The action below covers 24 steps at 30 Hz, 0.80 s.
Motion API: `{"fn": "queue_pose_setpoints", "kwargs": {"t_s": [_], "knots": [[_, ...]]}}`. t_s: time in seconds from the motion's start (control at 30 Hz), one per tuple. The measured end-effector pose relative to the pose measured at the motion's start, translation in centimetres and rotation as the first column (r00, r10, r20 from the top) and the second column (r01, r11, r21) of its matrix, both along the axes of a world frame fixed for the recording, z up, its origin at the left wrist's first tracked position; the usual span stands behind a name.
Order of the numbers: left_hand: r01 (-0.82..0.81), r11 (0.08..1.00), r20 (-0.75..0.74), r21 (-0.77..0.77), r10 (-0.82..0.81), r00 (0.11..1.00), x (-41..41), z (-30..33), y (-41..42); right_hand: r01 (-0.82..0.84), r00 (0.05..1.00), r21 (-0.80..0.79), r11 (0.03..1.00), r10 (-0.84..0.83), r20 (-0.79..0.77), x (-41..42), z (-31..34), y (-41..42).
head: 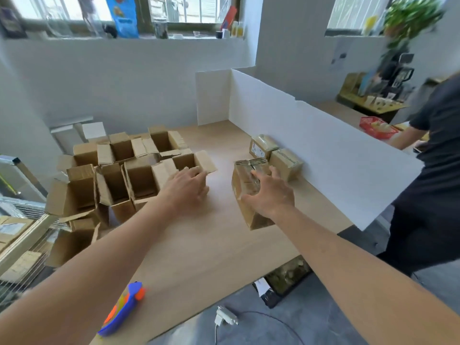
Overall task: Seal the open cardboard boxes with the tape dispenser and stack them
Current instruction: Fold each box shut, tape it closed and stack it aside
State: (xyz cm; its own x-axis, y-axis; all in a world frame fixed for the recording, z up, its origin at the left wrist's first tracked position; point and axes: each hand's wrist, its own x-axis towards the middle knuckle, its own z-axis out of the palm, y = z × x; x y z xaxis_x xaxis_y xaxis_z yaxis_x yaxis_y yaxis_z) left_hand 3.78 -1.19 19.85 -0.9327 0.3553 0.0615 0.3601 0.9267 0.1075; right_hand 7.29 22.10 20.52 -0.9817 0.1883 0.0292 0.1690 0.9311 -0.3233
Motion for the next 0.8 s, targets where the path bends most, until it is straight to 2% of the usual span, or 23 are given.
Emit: {"fn": "queue_pose_setpoints", "kwargs": {"t_s": [0.37,0.8], "knots": [[0.002,1.000,0.043,-0.025,-0.001,0.999,-3.0,-1.6,15.0,0.002,0.999,-0.011,1.000,-0.002,0.048,-0.8,-1.0,15.3],[0.067,0.997,0.146,-0.034,-0.062,0.987,-14.1,-6.0,26.3,0.049,0.984,-0.038,0.998,-0.042,0.174,-10.4,-5.6,25.0]]}}
